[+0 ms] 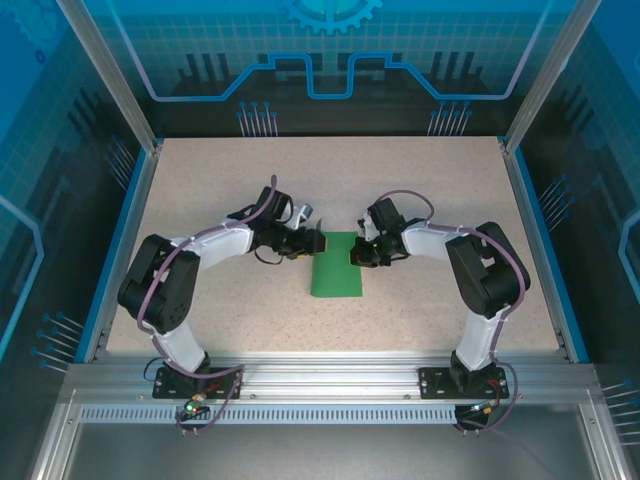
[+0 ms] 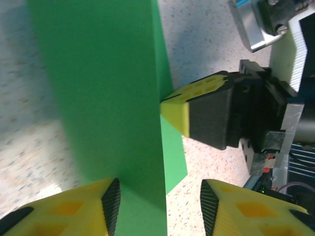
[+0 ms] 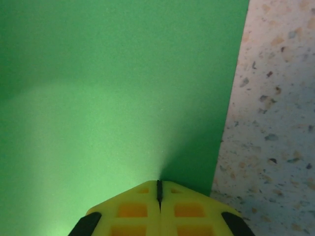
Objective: Fold a paper plane with a square sheet of paper (fold left side to right side)
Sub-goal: First fold in half a square sheet of paper at the center of the table.
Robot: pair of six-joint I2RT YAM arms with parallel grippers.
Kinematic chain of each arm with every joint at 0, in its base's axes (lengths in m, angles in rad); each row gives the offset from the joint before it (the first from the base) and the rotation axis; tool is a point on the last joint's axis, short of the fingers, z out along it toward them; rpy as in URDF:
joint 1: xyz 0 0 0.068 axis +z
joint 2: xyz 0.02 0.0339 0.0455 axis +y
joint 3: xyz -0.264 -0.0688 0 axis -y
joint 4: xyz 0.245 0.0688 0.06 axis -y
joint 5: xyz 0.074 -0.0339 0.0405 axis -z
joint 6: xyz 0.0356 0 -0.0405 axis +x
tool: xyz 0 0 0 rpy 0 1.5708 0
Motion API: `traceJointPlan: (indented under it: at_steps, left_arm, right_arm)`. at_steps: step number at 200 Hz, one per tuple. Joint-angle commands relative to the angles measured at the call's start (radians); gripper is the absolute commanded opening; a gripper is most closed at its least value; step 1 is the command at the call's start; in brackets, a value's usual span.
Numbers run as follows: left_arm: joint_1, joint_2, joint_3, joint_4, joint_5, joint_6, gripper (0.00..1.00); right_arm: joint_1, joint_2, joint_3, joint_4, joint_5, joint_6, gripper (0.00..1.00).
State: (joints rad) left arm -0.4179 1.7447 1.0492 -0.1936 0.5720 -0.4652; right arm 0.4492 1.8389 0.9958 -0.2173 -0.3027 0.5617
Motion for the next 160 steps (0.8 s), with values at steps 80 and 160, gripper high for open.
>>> traceJointPlan:
  at_steps: [80,160]
  left_arm:
    - [-0.061,0.123,0.112,0.016,0.022,-0.027,0.4]
    - [-0.072,0.13,0.123,-0.018,-0.009,-0.012,0.03]
  right_arm:
    - [-0.064,-0.325,-0.144,0.06,-0.041,0.039,0.26]
    - [-0.076,-0.238,-0.147,0.27,-0.304,0.176,0.49]
